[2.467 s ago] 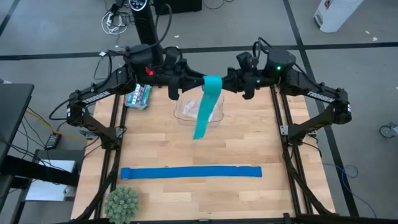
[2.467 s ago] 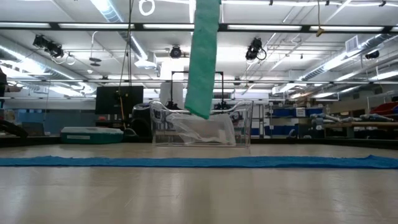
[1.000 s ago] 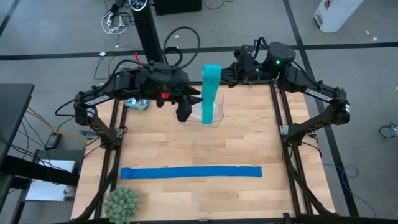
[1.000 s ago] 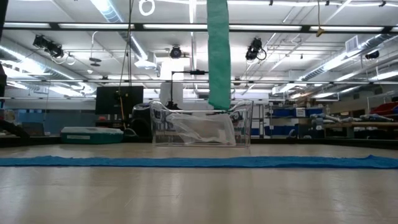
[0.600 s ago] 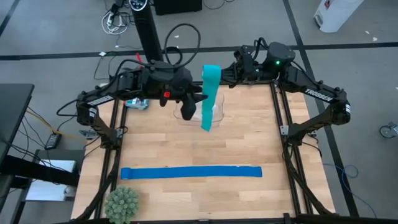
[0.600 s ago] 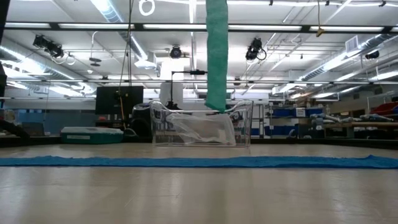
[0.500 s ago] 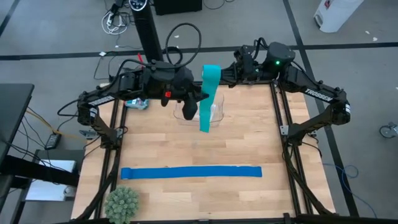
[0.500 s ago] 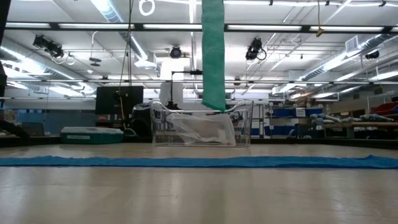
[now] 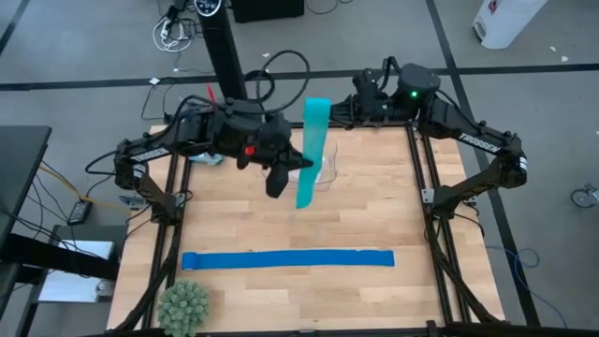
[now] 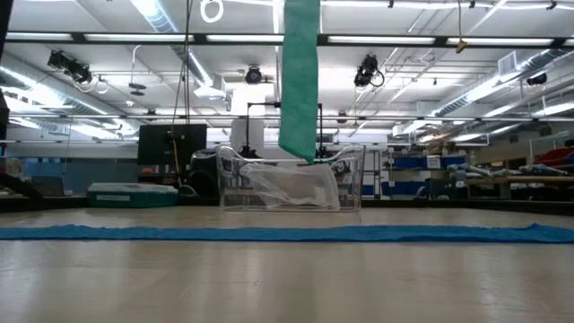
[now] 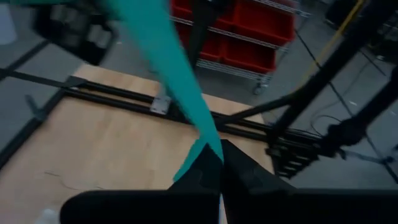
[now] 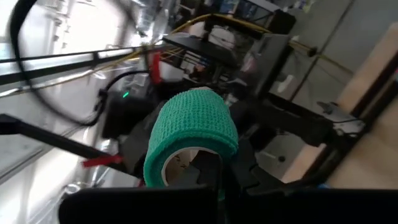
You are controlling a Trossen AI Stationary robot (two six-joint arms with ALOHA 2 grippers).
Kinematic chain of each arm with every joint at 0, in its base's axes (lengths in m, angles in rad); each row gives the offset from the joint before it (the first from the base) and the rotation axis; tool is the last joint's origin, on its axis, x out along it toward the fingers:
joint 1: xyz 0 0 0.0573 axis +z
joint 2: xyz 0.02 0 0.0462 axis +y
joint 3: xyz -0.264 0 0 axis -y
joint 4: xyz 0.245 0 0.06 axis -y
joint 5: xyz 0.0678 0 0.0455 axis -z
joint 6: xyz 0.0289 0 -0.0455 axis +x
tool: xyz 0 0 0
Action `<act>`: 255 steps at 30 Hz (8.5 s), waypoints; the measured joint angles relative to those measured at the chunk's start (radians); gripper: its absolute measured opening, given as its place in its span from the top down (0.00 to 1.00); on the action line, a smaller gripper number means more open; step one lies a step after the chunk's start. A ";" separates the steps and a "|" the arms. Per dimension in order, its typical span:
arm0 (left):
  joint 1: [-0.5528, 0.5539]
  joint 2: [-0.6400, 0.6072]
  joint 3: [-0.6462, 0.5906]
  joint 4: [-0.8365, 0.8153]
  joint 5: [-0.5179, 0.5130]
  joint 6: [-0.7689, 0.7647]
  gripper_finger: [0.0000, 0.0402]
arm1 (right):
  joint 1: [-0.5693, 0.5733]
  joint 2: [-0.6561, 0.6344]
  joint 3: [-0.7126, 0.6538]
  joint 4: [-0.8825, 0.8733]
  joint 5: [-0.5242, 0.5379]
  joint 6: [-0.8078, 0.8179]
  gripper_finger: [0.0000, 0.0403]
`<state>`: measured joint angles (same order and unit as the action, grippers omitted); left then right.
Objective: Roll bandage
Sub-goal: Roll the green bandage
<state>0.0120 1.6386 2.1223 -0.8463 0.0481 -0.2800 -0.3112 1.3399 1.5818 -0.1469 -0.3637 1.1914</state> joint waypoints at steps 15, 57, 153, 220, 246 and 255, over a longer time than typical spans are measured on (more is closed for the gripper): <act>-0.019 0.000 0.000 -0.048 -0.057 0.012 0.99 | 0.004 0.000 0.000 0.108 -0.052 0.045 1.00; -0.020 -0.080 0.000 0.031 -0.232 0.110 0.59 | 0.079 -0.020 0.000 -0.101 -0.084 0.013 1.00; 0.119 -0.050 0.000 0.191 -0.097 -0.201 0.95 | 0.164 -0.105 0.000 -0.270 0.097 -0.780 0.78; 0.164 -0.049 0.001 0.230 -0.010 -0.406 0.95 | 0.066 0.008 0.000 -0.424 -0.041 -0.950 0.84; 0.185 -0.032 0.000 0.126 0.159 -0.438 0.95 | 0.153 -0.085 0.001 -0.186 0.249 -1.105 0.66; 0.185 -0.027 0.000 0.107 0.153 -0.544 0.95 | 0.191 -0.080 0.000 -0.162 0.303 -1.204 0.65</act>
<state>0.1974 1.6115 2.1223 -0.7393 0.2007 -0.8236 -0.1206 1.2594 1.5822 -0.3094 -0.0605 -0.0130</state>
